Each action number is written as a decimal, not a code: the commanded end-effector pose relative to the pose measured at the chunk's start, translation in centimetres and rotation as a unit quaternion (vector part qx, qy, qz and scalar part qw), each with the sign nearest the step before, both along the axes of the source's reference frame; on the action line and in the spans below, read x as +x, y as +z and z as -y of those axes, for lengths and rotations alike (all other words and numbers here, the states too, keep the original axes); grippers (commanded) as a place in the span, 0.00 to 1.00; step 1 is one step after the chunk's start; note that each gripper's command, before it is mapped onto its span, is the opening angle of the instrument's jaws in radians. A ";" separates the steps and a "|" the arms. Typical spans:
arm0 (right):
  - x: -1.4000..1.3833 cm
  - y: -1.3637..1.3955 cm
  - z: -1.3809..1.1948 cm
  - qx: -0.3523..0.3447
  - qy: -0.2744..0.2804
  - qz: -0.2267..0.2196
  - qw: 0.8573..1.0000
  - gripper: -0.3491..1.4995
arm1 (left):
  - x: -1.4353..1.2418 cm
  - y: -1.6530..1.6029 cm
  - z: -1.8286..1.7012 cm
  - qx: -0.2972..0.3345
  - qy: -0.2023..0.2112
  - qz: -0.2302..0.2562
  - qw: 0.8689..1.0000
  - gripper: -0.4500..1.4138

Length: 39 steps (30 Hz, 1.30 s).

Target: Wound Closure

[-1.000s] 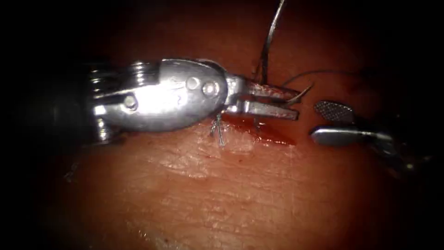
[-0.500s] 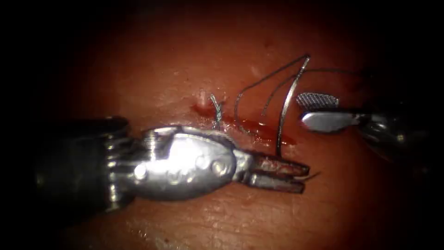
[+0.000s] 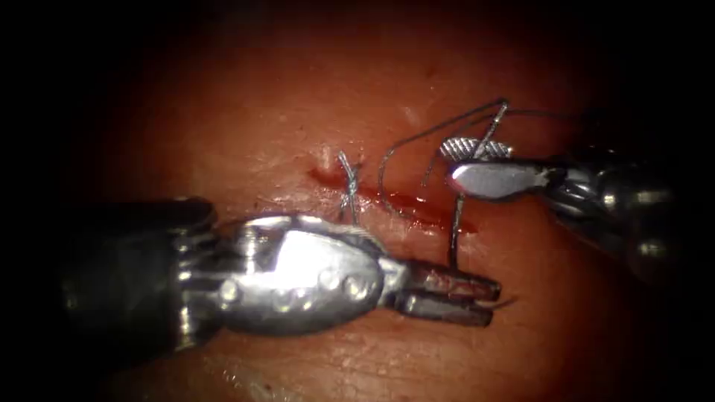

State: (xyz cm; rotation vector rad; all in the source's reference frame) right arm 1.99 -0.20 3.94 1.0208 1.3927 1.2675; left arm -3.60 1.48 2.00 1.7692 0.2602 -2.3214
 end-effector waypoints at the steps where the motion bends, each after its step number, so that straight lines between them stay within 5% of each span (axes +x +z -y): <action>1: 0.10 0.04 0.00 -0.002 -0.008 -0.007 1.000 0.39 | -0.05 0.04 -0.02 -0.001 0.000 0.001 1.000 0.00; 3: 0.11 0.02 0.03 -0.001 -0.018 -0.016 1.000 0.15 | -0.05 0.04 -0.03 -0.001 0.000 0.001 1.000 0.00; 5: 0.11 0.01 0.04 -0.001 -0.024 -0.021 1.000 0.09 | -0.04 0.04 -0.03 0.000 0.000 0.001 1.000 0.00; 8: 0.11 0.02 0.06 -0.001 -0.027 -0.022 0.999 0.00 | -0.04 0.04 -0.03 0.000 0.001 0.001 1.000 0.00; 14: 0.06 0.04 0.04 -0.006 -0.018 -0.019 1.000 0.00 | -0.05 0.02 -0.06 -0.001 0.002 0.003 1.000 0.00; 19: -0.03 0.07 -0.04 -0.058 0.000 0.001 0.998 0.00 | -0.06 -0.03 -0.12 0.113 -0.031 -0.041 0.992 0.71; 23: -0.09 0.15 -0.18 -0.122 0.010 0.049 0.991 0.00 | 0.00 -0.04 -0.08 0.156 -0.033 -0.065 0.985 0.90; 27: -0.08 0.15 -0.34 -0.197 0.006 0.103 0.975 0.00 | 0.23 0.02 -0.05 0.198 -0.018 -0.106 0.974 0.85; 31: -0.06 0.09 -0.39 -0.231 0.008 0.130 0.964 0.00 | 0.33 0.09 -0.13 0.252 -0.031 -0.157 0.955 0.67; 32: -0.06 0.07 -0.40 -0.243 0.010 0.141 0.960 0.00 | 0.36 0.13 -0.18 0.285 -0.050 -0.177 0.941 0.51; 34: -0.05 0.04 -0.42 -0.271 0.016 0.175 0.946 0.00 | 0.40 0.19 -0.26 0.322 -0.072 -0.199 0.923 0.36; 35: -0.04 0.01 -0.43 -0.293 0.015 0.201 0.935 0.00 | 0.43 0.27 -0.35 0.358 -0.094 -0.219 0.903 0.26; 38: -0.06 -0.06 -0.42 -0.337 0.014 0.229 0.913 0.00 | 0.48 0.41 -0.47 0.388 -0.130 -0.254 0.876 0.15; 39: -0.06 -0.06 -0.42 -0.337 0.014 0.229 0.913 0.00 | 0.48 0.41 -0.47 0.388 -0.130 -0.254 0.876 0.15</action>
